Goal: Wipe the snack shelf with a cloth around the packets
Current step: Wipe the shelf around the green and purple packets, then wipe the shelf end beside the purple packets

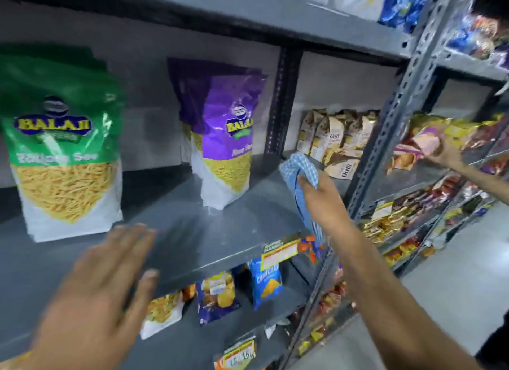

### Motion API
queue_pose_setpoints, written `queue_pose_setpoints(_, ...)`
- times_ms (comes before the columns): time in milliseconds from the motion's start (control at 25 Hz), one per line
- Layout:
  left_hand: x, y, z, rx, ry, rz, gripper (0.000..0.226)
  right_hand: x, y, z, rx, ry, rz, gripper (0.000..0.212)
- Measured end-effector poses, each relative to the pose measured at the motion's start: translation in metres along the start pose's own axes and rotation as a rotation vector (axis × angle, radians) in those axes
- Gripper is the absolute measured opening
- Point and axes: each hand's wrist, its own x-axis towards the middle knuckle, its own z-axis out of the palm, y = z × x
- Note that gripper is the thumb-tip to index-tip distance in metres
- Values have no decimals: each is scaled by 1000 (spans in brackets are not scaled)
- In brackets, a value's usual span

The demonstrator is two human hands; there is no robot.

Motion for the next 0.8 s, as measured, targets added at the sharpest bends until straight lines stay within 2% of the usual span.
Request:
queue_pose_setpoints(120, 58, 100, 31, -75, -223, 249, 63, 77, 25, -13, -68, -31, -68, 30)
queue_pose_setpoints(200, 94, 117, 60, -41, -307, 235, 66, 116, 35, -10, -109, -29, -100, 28)
queue_pose_setpoints(240, 110, 120, 66, -68, -376, 162, 69, 133, 40, -8, -114, -38, -88, 24)
queue_pose_setpoints(360, 125, 111, 86, 37, -306, 84, 76, 169, 46, 8, -164, -98, -92, 20)
queue_pose_setpoints(480, 123, 111, 94, 83, -295, -22, 77, 197, 55, 26, -205, -153, -111, 35)
queue_pose_setpoints(560, 124, 113, 92, 38, -309, -114, 76, 211, 60, 34, -256, -182, -114, 35)
queue_pose_setpoints(800, 102, 118, 86, 76, -286, -220, 72, 247, 65, 54, -406, -187, -159, 34)
